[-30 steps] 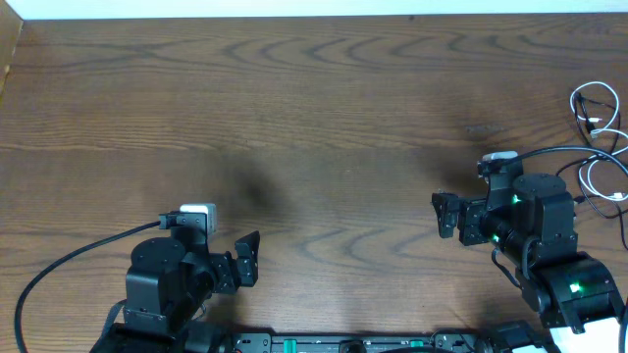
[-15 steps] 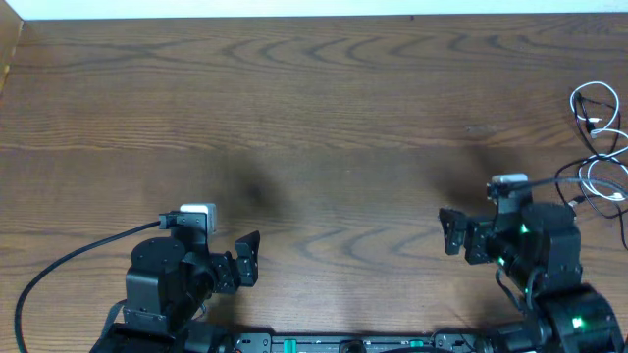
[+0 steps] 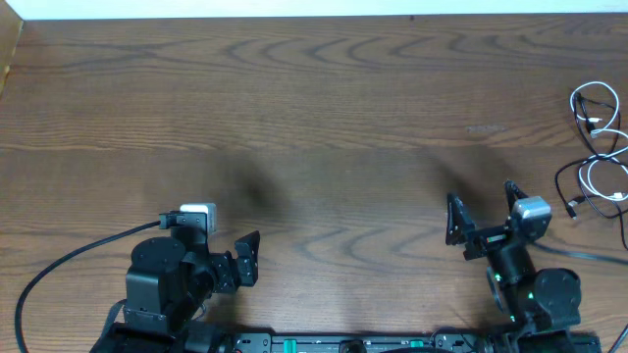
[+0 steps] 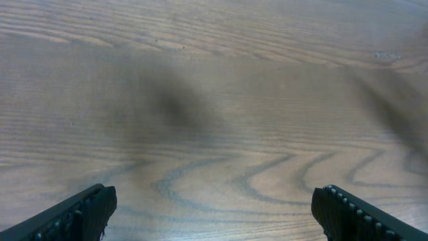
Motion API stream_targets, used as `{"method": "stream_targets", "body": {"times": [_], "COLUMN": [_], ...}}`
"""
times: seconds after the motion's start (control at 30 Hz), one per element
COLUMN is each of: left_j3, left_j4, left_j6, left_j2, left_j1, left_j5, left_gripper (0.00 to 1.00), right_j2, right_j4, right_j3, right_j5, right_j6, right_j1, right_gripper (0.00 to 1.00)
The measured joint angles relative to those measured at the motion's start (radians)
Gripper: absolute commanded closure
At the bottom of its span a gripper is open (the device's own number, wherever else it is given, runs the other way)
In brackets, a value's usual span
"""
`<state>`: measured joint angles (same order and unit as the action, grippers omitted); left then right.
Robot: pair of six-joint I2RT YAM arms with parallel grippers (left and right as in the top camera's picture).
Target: Untangle cables
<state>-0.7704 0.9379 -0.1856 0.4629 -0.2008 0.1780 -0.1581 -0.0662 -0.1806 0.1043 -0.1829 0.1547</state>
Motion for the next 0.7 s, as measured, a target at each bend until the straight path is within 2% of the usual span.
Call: {"method": "stream_targets", "body": {"times": [0.1,0.23,0.37,0.5,0.57,0.63,0.7], "left_j3": [0.0,0.0,0.0,0.0,0.0,0.0,0.0], "left_j4": [0.0,0.0,0.0,0.0,0.0,-0.001,-0.001], "left_j6": [0.0,0.0,0.0,0.0,0.0,0.0,0.0], "left_j2": [0.0,0.0,0.0,0.0,0.0,0.0,0.0], "left_j1": [0.0,0.0,0.0,0.0,0.0,0.0,0.0], "left_j5": [0.0,0.0,0.0,0.0,0.0,0.0,0.0], "left_gripper": [0.02,0.02,0.02,0.02,0.02,0.02,0.02], "right_j2": [0.05,0.105,0.129,0.132,0.137,0.145,0.144], "right_j4": [0.108,0.168,0.161,0.149,0.119,0.007,0.003], "right_j3": [0.089,0.157,0.172,0.172,0.172,0.174,0.174], "right_j5": [0.0,0.0,0.0,0.001,0.0,0.002,0.003], "right_j6": [0.0,0.0,0.032,0.145,0.191,0.243,0.257], "right_j1": [0.0,-0.004,-0.023,-0.023,-0.023,-0.029,-0.046], "right_gripper": [0.01,0.01,0.01,0.01,0.01,0.01,0.01]}}
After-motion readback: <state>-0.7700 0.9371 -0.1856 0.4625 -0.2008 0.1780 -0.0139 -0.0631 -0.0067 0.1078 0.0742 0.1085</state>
